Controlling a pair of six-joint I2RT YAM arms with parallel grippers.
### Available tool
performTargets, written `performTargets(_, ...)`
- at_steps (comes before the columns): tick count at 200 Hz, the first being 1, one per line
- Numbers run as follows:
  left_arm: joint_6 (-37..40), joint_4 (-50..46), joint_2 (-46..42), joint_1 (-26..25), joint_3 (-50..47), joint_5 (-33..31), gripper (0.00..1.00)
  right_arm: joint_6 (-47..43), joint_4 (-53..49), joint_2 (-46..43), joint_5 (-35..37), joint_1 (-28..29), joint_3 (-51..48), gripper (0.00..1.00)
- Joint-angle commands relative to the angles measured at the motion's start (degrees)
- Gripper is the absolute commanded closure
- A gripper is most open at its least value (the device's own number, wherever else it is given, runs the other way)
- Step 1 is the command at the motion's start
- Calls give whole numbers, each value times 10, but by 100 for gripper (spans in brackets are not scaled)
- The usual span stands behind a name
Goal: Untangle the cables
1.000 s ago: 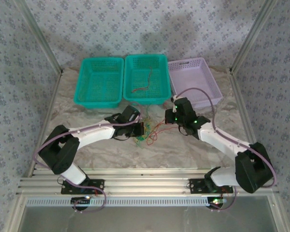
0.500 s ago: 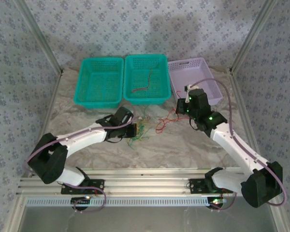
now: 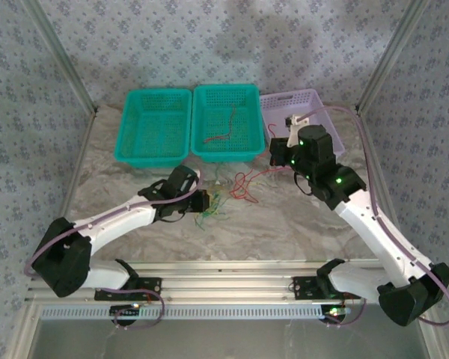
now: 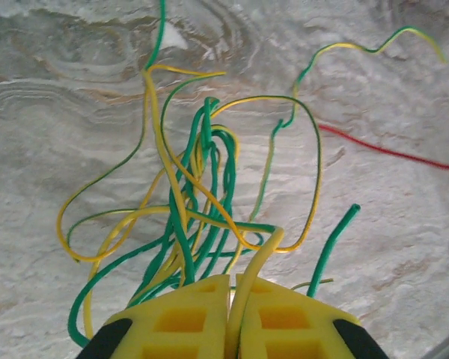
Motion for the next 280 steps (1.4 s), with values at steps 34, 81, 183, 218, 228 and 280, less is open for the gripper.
performTargets(34, 5, 80, -51, 1, -2, 49, 24, -11, -10, 0, -31, 13, 64, 100)
performTargets(81, 3, 150, -74, 0, -23, 83, 18, 0, -4, 9, -58, 16, 87, 100)
performTargets(183, -6, 321, -105, -2, -114, 205, 13, 9, 14, 7, -100, 4, 85, 100)
performTargets(218, 11, 362, -154, -3, -156, 216, 11, 26, 20, 8, -132, -13, 86, 100)
performTargets(228, 11, 375, -160, -3, -165, 218, 10, 31, 26, 9, -142, -18, 86, 100)
performTargets(280, 18, 411, -133, -20, -164, 245, 9, 56, 51, 16, -203, -22, 85, 100)
